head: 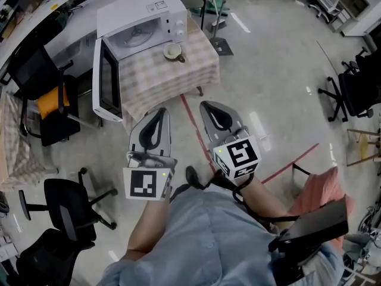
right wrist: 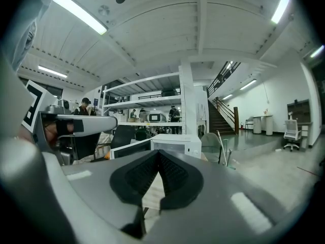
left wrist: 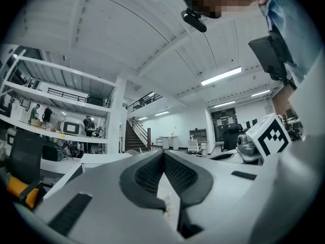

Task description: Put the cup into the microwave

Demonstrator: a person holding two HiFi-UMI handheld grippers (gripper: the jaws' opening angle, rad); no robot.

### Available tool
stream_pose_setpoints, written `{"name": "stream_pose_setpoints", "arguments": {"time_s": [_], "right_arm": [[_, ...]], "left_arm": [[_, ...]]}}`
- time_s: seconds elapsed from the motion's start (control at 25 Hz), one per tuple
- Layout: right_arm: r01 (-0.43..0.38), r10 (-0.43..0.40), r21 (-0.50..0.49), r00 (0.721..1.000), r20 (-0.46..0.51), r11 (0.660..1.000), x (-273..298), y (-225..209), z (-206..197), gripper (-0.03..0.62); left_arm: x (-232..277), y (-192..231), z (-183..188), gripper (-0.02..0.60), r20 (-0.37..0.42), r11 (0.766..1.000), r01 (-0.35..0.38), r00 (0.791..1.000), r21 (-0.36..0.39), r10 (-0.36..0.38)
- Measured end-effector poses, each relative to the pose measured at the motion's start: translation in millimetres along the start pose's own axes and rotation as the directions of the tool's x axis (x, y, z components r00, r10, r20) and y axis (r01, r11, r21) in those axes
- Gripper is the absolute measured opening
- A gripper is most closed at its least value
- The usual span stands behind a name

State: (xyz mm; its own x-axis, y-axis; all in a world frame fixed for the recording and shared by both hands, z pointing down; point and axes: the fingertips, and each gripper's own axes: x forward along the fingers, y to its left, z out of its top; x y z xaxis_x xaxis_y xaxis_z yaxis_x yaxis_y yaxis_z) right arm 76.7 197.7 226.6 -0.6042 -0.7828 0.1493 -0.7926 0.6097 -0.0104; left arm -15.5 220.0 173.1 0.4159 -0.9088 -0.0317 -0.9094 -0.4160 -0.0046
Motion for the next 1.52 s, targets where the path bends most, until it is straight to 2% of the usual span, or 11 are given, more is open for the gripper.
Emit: {"name": "stream_pose_setpoints", "arguments": {"time_s": [0.24,0.6,0.92,1.2,1.52], "right_arm": [[0.033,-0.033,-0.008,0.999,-0.002,0.999,16.9,-18.8,6.9,0.002],[0.052,-0.052,-0.004,0.998,0.035,0.999,50.9,-71.1,19.8,0.003],[-0.001,0.0,0.029,0.999,0.041,1.0,103.7,-127.7,17.1,0.003],[-0.099,0.098,0.052,0.995,0.034,0.994,149.9,-159.7,9.8,0.003],[-0.147,0.147,0.031,0.989,0.005,0.989,191.3,-180.3,-10.1,0.003]], "left_arm": [[21.7,10.0,-2.6,0.005,-0.002,1.0,0.019,1.0,-0.012,-0.019],[78.3,17.4,-4.1,0.005,-0.017,1.0,0.026,1.0,0.014,-0.025],[148.5,26.9,-15.7,0.005,-0.069,0.999,-0.008,0.998,0.052,0.011],[204.9,33.4,-20.5,0.005,-0.079,0.996,-0.06,0.995,0.073,0.066],[234.8,54.0,-37.1,0.005,-0.077,0.989,-0.117,0.989,0.09,0.124]]}}
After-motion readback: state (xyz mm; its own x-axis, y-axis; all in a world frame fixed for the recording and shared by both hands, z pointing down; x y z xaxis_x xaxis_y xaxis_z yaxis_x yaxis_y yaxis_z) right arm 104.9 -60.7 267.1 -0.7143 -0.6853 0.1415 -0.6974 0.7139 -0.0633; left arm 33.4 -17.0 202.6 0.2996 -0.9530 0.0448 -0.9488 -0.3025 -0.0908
